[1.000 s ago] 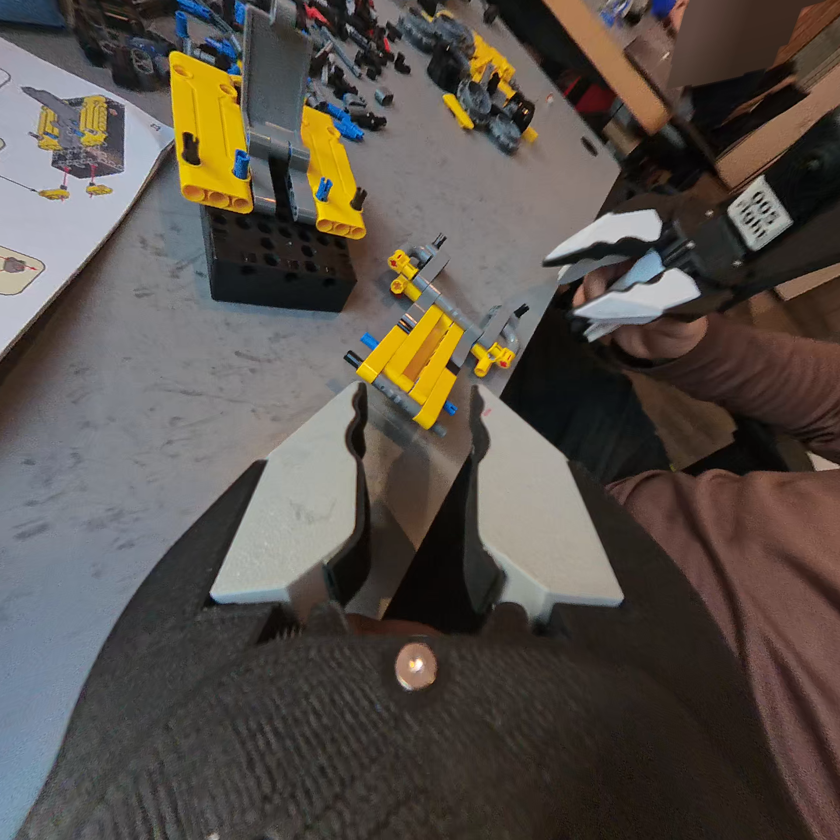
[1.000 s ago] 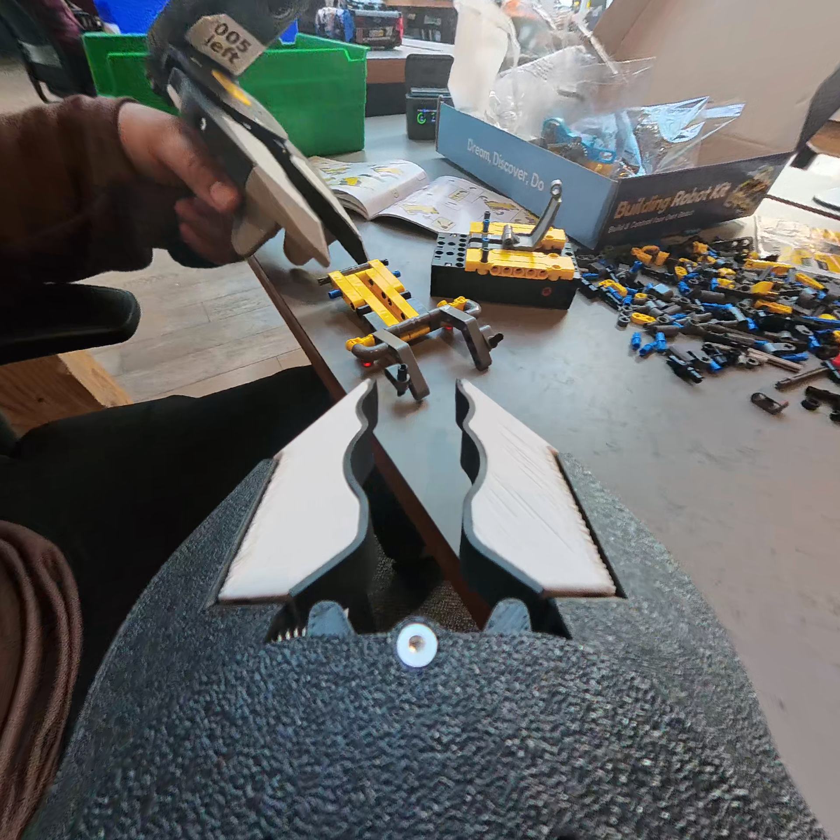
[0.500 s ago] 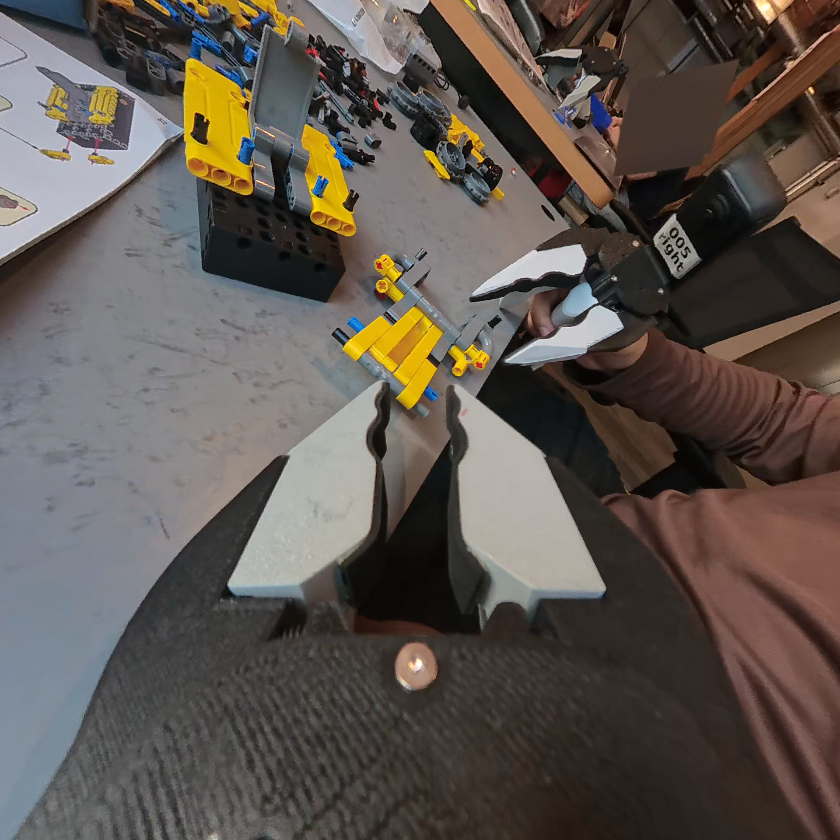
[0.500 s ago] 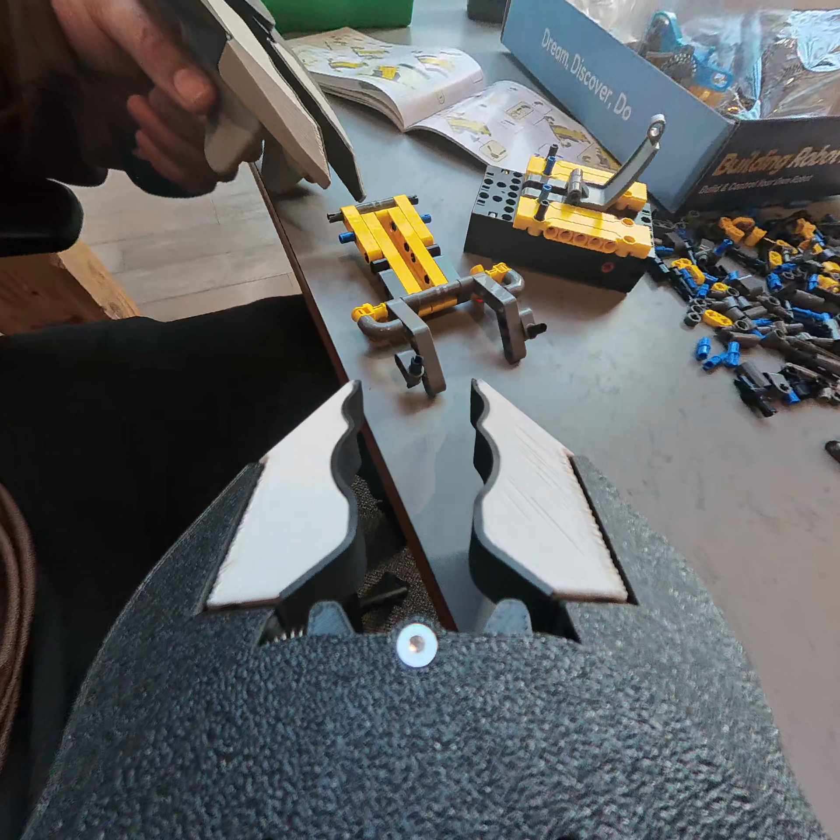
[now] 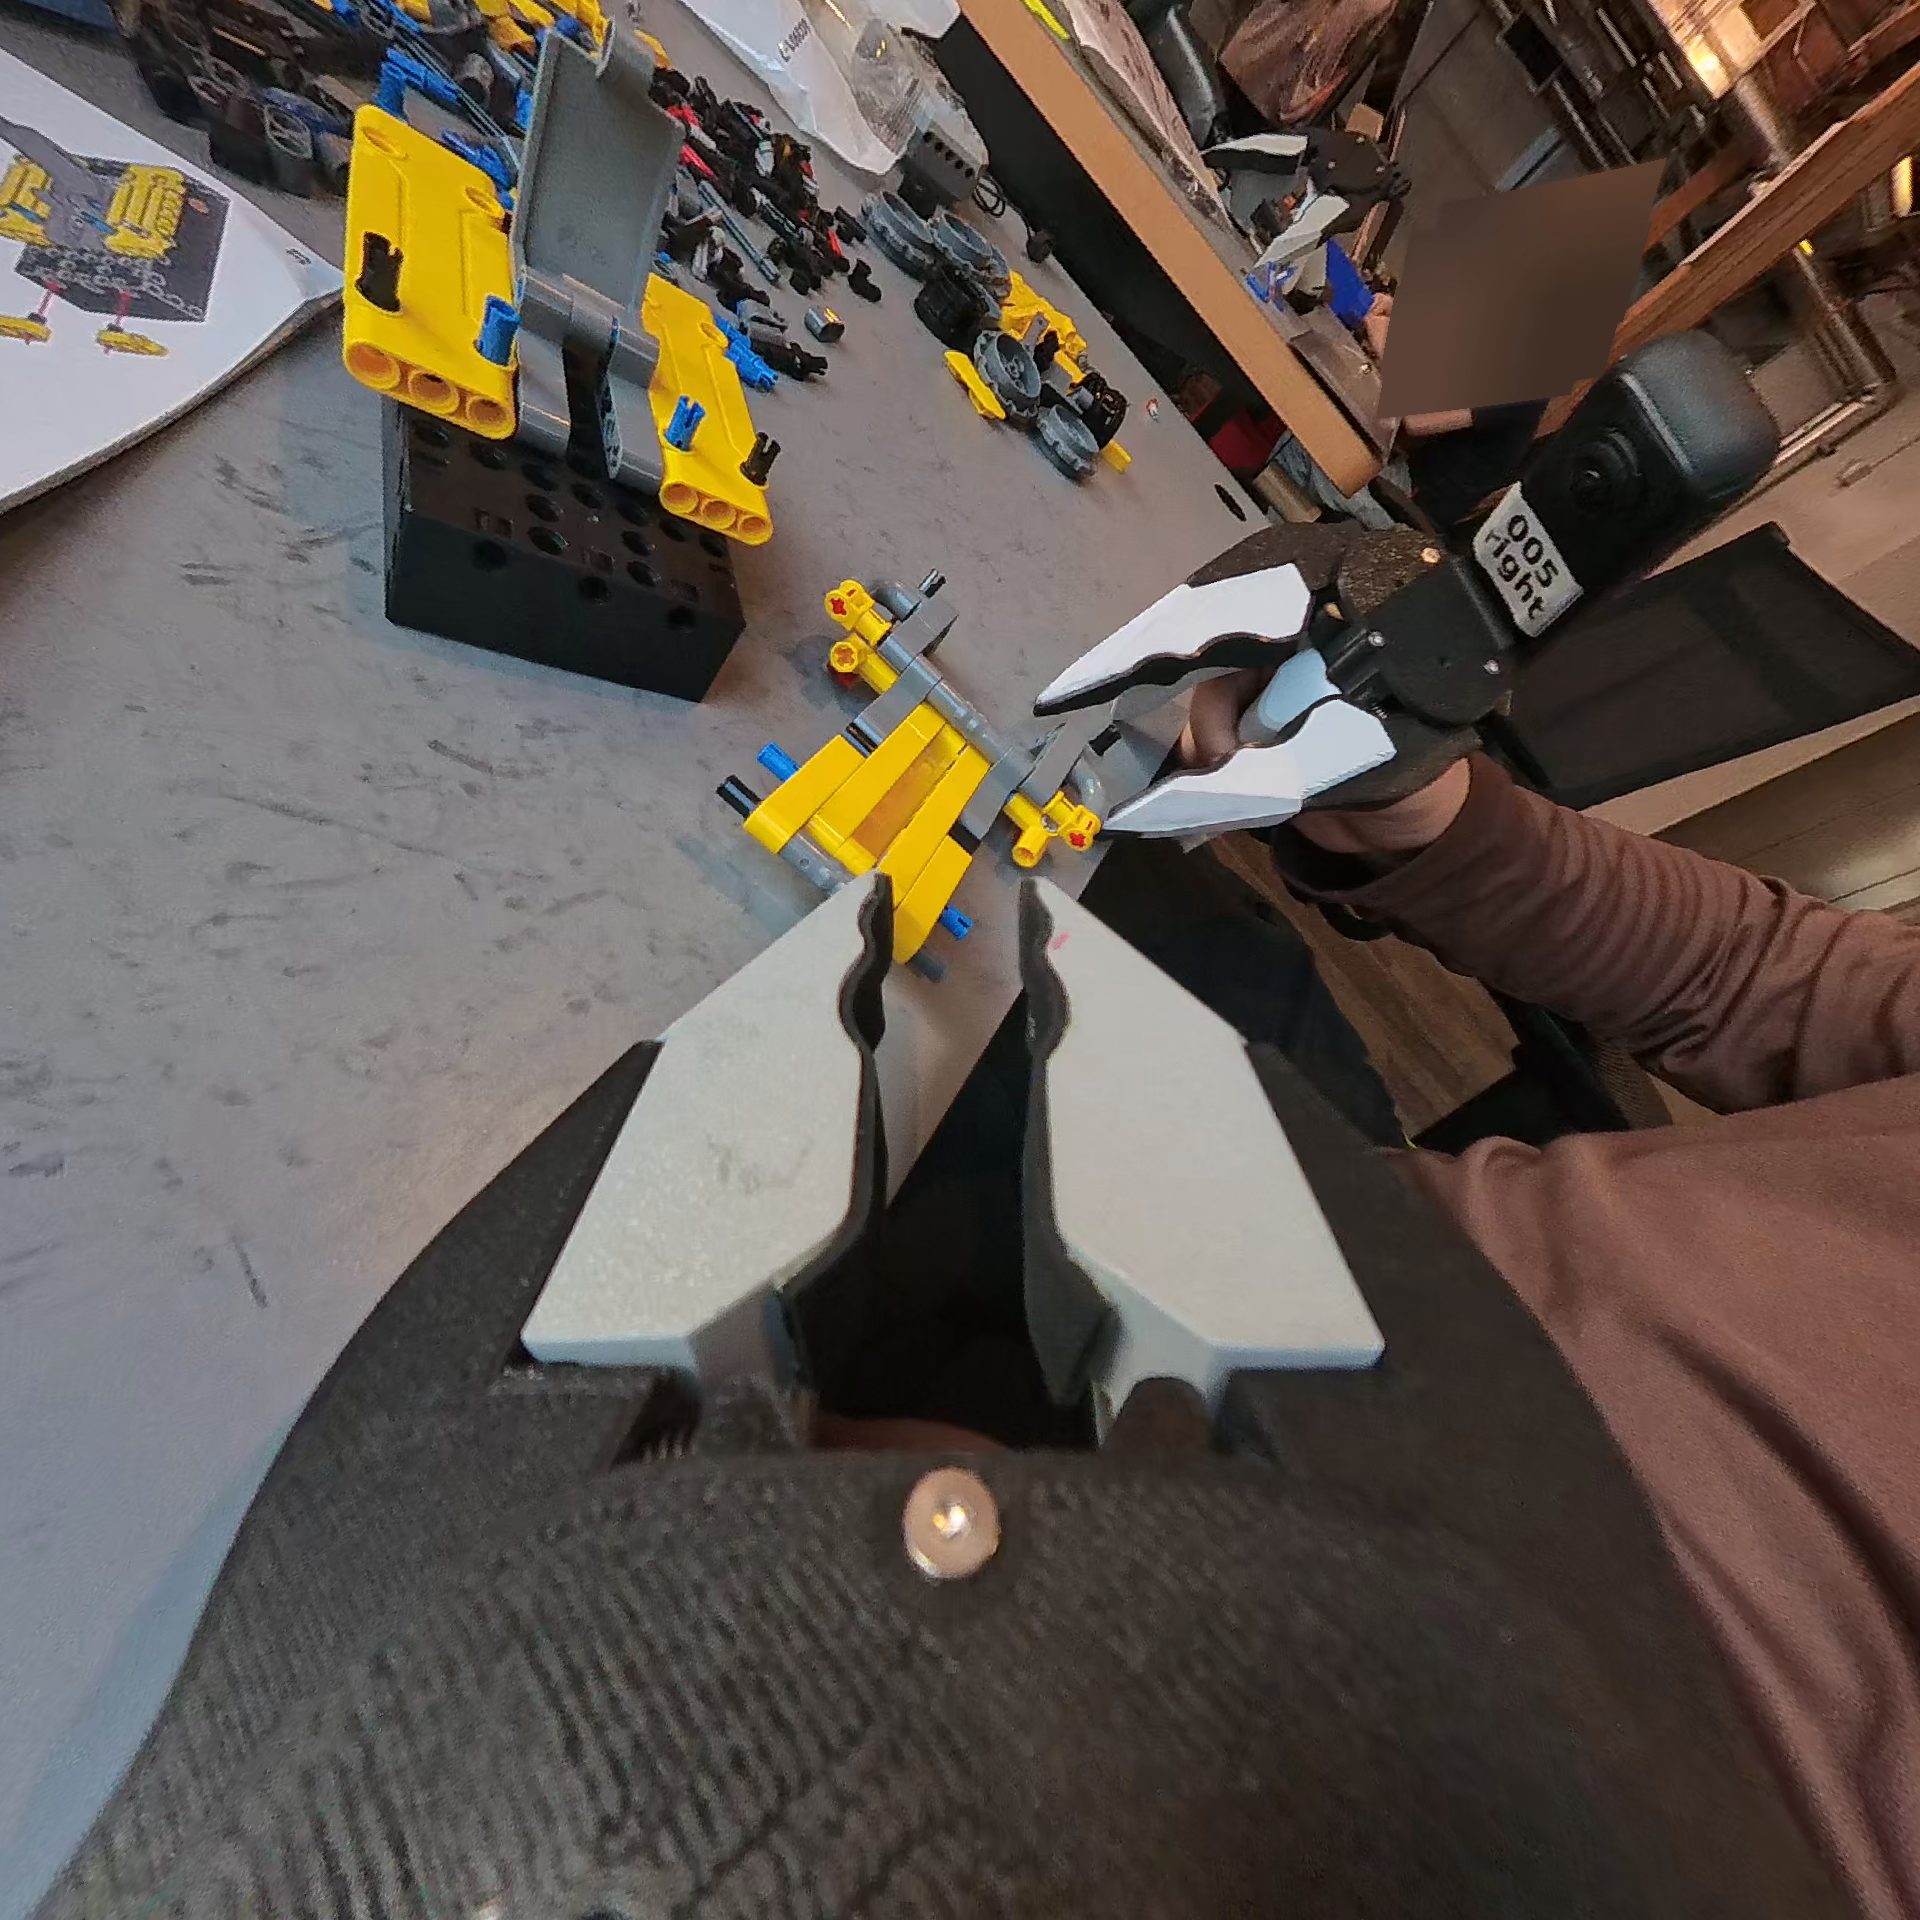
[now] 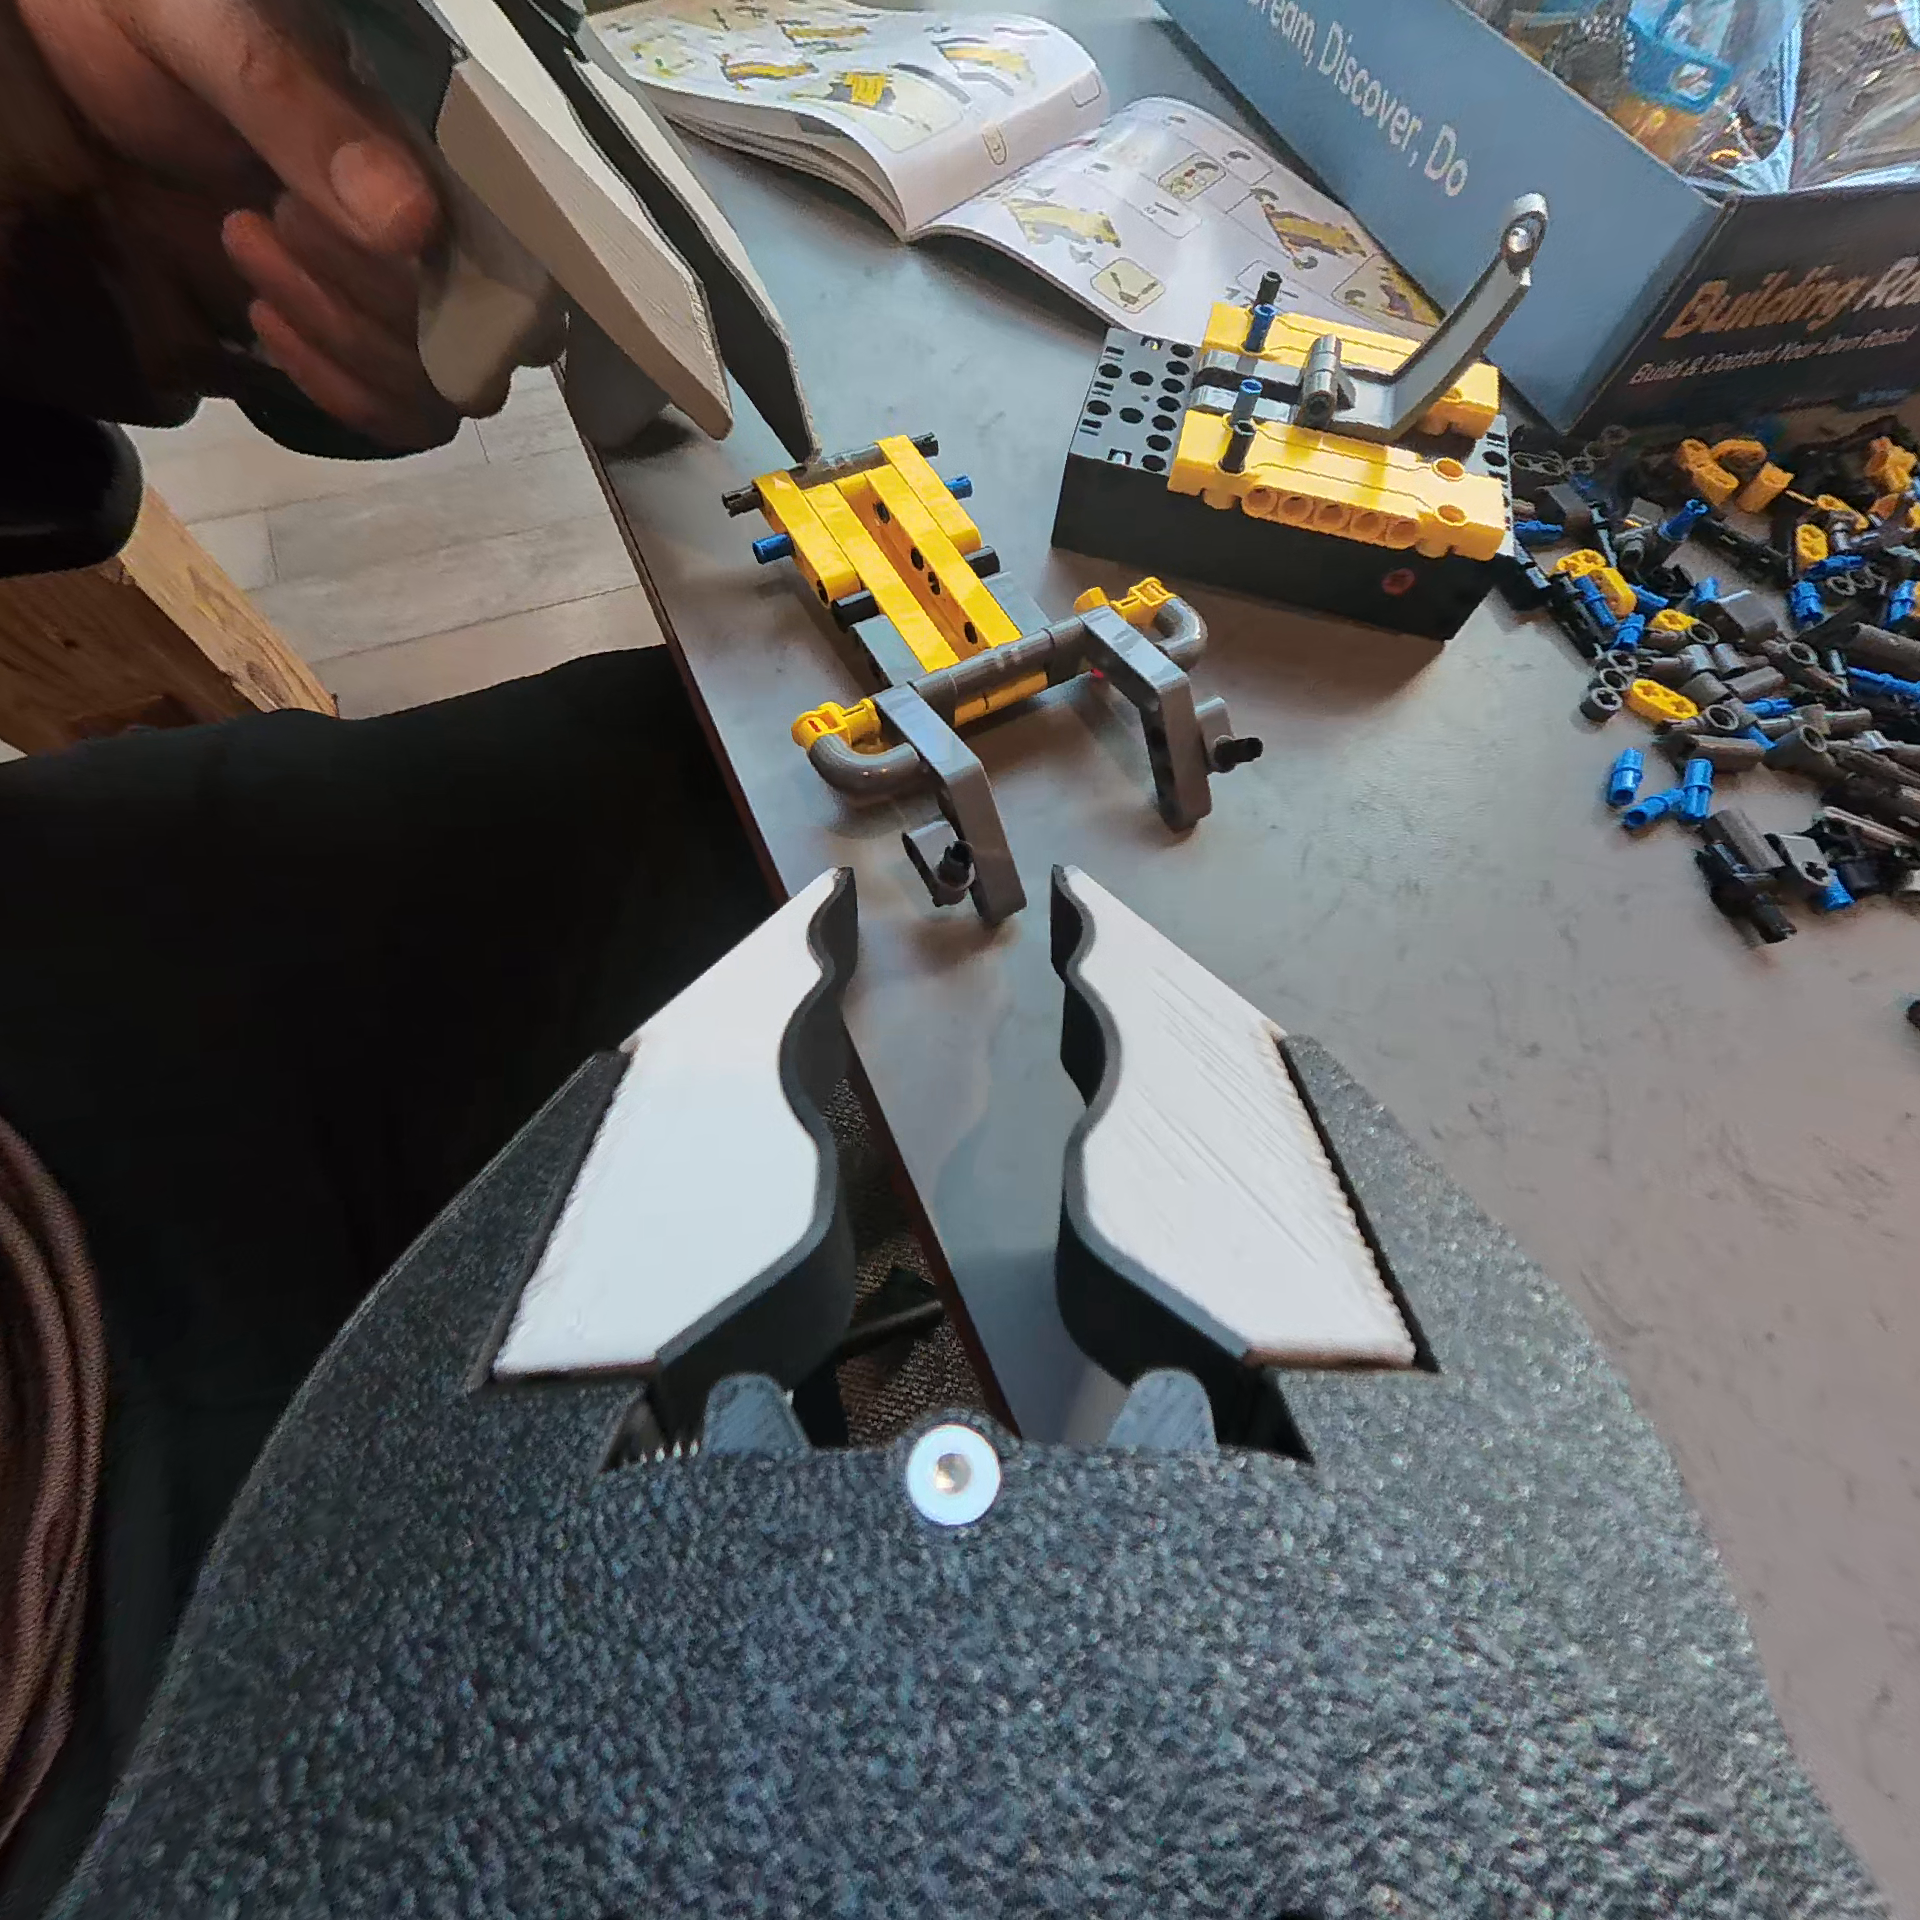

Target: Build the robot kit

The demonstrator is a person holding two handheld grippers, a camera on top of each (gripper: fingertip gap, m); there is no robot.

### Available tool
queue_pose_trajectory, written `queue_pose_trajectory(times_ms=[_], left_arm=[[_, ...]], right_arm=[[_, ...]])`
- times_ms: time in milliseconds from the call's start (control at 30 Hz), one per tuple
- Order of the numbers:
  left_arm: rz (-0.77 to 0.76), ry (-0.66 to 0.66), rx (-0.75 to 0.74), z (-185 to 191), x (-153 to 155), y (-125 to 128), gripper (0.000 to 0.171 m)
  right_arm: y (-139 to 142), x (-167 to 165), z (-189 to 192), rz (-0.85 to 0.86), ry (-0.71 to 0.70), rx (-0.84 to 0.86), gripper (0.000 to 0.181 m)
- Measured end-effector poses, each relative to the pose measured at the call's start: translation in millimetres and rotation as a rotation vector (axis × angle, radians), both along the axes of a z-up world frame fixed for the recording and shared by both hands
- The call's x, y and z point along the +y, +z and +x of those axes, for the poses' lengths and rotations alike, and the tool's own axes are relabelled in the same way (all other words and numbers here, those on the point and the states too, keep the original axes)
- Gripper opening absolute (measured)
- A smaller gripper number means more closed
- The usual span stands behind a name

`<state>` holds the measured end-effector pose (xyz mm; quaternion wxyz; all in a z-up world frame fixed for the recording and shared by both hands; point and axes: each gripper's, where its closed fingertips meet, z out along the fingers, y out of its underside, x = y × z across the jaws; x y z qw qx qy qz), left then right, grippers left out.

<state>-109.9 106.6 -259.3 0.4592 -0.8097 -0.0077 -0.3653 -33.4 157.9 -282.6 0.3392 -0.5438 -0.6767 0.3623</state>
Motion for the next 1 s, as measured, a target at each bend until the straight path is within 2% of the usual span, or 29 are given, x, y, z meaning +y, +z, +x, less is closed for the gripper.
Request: queue_pose_trajectory(times_ms=[133,300,400,500,567,667,800,867,1000], left_arm=[[0.009,0.001,0.004,2.9,1.6,1.8,0.026],[-0.036,0.009,0.063,-1.6,-1.1,-3.2,0.03],[-0.073,0.08,0.092,-19.3,-4.6,-2.1,0.053],[-0.095,0.106,0.043,-26.5,-6.4,-1.0,0.061],[-0.087,0.105,-0.018,-23.0,-3.2,1.1,0.058],[-0.097,0.065,-0.069,-8.5,2.6,-2.2,0.034],[-0.097,0.057,-0.009,0.4,10.9,-5.3,0.029],[-0.091,0.067,0.032,0.1,14.6,-6.3,0.015],[-0.088,0.06,0.01,-0.5,17.2,1.3,0.008]], right_arm=[[-0.4,-1.4,-1.7,0.011,0.003,-0.006,0.026],[-2.2,-1.2,-0.4,0.032,0.009,-0.021,0.026],[1.4,2.1,2.6,0.027,0.009,-0.008,0.026],[10.3,7.6,2.7,0.03,0.002,0.022,0.028],[11.4,8.5,2.3,0.051,0.014,0.017,0.031],[4.7,10.5,0.7,0.13,0.031,-0.023,0.031],[-3.1,1.6,-1.9,0.16,0.09,-0.074,0.026],[-4.1,-1.5,-2.6,0.145,0.108,-0.089,0.024],[-5.1,-3.9,-1.4,0.126,0.132,-0.107,0.018]])
